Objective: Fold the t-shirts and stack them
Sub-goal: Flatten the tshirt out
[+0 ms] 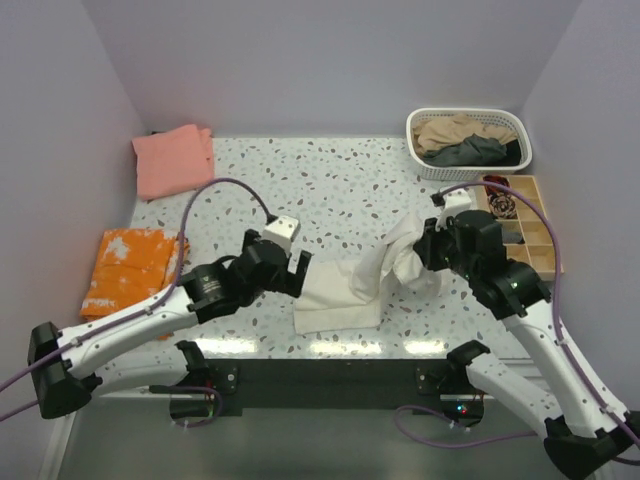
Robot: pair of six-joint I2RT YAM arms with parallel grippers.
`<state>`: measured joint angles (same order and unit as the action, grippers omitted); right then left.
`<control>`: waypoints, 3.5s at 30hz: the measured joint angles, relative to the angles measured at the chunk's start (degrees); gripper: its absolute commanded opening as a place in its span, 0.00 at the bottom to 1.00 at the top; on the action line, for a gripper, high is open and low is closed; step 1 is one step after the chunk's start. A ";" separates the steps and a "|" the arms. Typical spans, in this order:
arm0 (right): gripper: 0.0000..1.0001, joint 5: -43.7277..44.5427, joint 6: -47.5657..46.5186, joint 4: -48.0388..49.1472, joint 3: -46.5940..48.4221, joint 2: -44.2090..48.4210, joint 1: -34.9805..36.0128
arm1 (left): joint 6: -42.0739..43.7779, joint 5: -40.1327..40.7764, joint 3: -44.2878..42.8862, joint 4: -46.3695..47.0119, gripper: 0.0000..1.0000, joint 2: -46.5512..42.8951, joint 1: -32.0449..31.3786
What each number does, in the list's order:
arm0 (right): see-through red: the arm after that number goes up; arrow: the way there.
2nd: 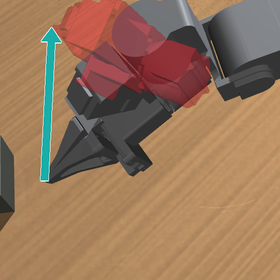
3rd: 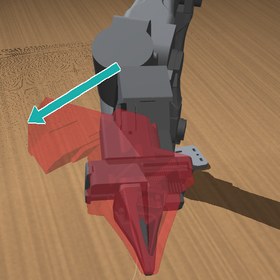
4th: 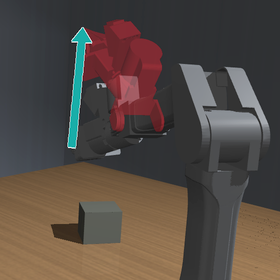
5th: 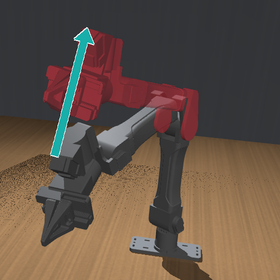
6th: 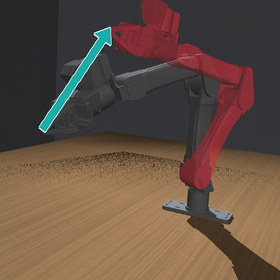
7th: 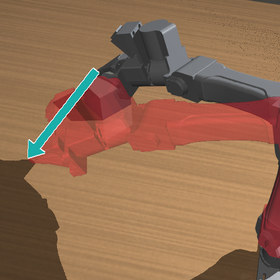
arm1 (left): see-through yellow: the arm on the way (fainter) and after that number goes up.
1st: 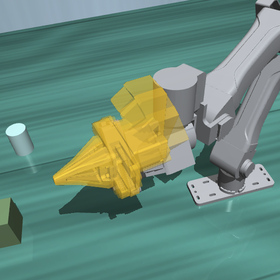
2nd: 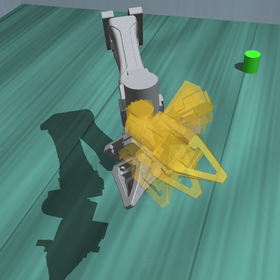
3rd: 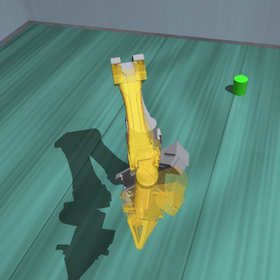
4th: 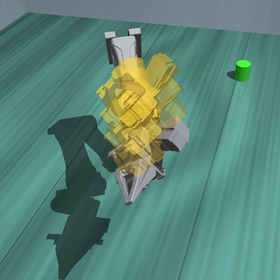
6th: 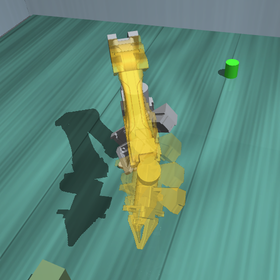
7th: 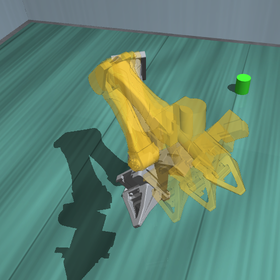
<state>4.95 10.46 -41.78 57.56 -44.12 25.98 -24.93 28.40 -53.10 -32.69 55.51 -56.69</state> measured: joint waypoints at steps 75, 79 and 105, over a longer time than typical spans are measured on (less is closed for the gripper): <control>0.07 -3.65 0.66 -10.58 9.29 0.37 0.00 | -6.75 16.68 -19.15 -13.33 0.00 -20.68 -1.99; 0.14 -1.97 2.05 -10.03 5.42 -5.86 0.00 | -7.08 18.53 -17.86 -15.63 0.00 -20.00 -1.99; 0.57 9.97 4.57 9.27 5.11 -43.21 0.00 | -0.57 16.48 4.79 11.10 1.00 12.72 19.37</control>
<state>14.92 15.03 -32.51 62.67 -87.33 25.98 -25.50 44.88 -48.31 -21.58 68.23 -37.32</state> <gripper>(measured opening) 0.457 0.975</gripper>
